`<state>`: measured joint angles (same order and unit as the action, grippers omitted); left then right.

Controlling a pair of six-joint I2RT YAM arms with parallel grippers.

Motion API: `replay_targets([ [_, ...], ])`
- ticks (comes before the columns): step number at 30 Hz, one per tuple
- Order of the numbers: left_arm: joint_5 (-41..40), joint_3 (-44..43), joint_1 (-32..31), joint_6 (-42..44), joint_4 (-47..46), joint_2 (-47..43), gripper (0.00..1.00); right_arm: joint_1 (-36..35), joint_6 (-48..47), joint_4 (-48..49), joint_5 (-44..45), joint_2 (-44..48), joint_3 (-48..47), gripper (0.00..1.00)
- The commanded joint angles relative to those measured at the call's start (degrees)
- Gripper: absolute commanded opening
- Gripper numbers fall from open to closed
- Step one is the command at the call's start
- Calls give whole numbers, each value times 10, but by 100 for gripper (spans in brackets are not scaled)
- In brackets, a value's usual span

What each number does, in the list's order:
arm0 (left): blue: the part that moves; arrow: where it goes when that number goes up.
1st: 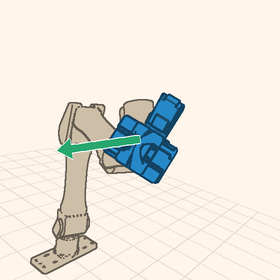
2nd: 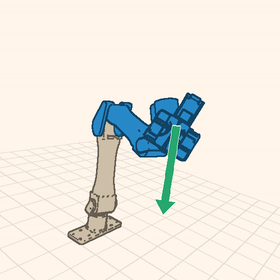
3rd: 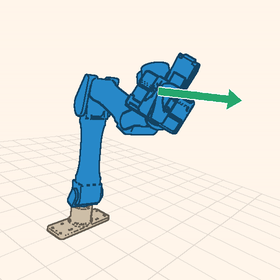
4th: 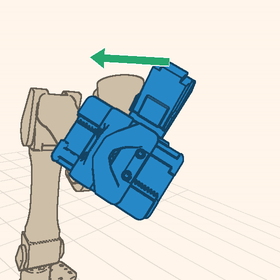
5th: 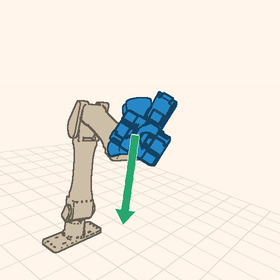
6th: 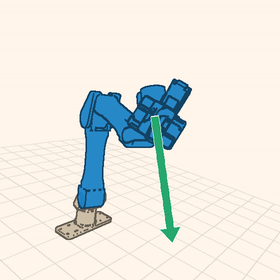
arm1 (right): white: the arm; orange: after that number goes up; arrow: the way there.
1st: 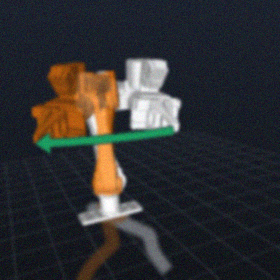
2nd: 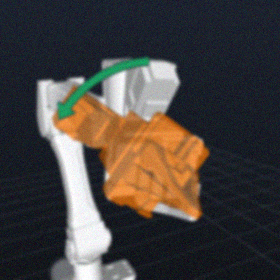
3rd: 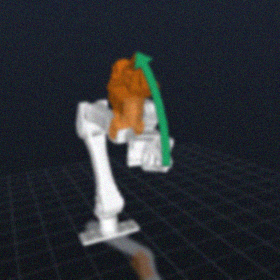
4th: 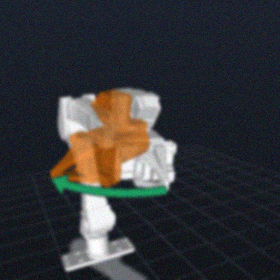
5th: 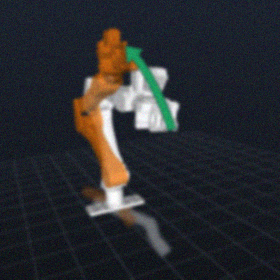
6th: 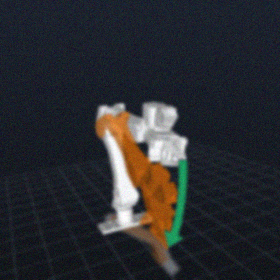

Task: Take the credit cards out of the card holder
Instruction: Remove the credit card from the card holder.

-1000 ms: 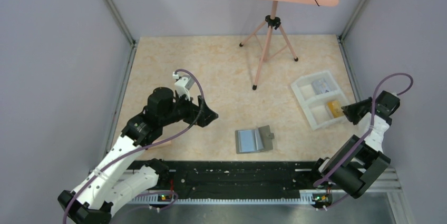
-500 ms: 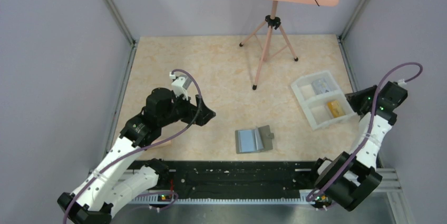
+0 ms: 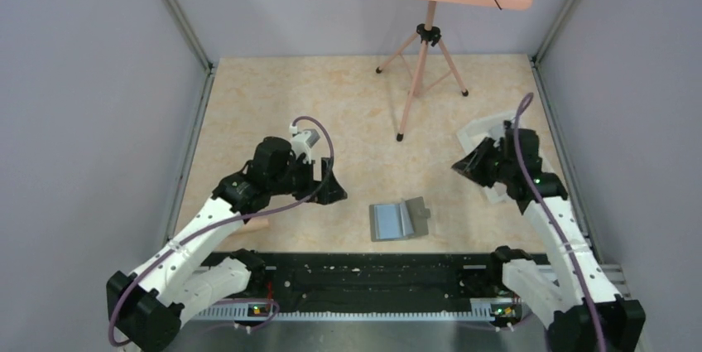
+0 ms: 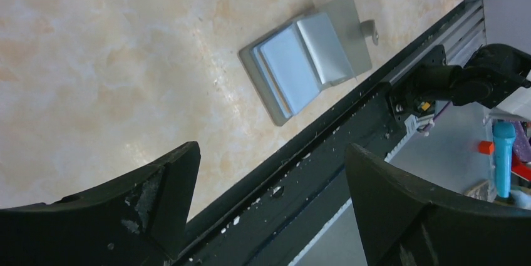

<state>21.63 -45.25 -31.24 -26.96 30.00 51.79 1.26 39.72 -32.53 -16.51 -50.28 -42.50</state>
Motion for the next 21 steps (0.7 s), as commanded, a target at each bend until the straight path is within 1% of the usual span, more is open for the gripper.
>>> replay_targets([
  [1, 48, 24, 1, -23, -14, 16, 90, -163, 62, -16, 69, 38, 29, 26],
  [3, 18, 28, 1, -31, -6, 11, 88, -236, 100, 6, 81, 53, 48, 27],
  [6, -41, 38, 1, -27, -4, -24, 89, -329, 156, 58, 84, 62, 83, 28],
  [10, -99, 43, 1, -19, -5, -75, 91, -467, 201, 101, 167, 34, 91, 31],
  [11, -110, 42, 2, -19, 1, -82, 91, -500, 205, 105, 205, 16, 82, 33],
  [13, -131, 39, 2, -18, 13, -89, 91, -567, 217, 105, 252, -33, 59, 37],
  [16, -141, 37, 2, -18, 21, -89, 91, -622, 219, 107, 292, -133, 19, 45],
  [21, -142, 35, 2, -21, 27, -90, 91, -665, 210, 95, 339, -251, -50, 61],
])
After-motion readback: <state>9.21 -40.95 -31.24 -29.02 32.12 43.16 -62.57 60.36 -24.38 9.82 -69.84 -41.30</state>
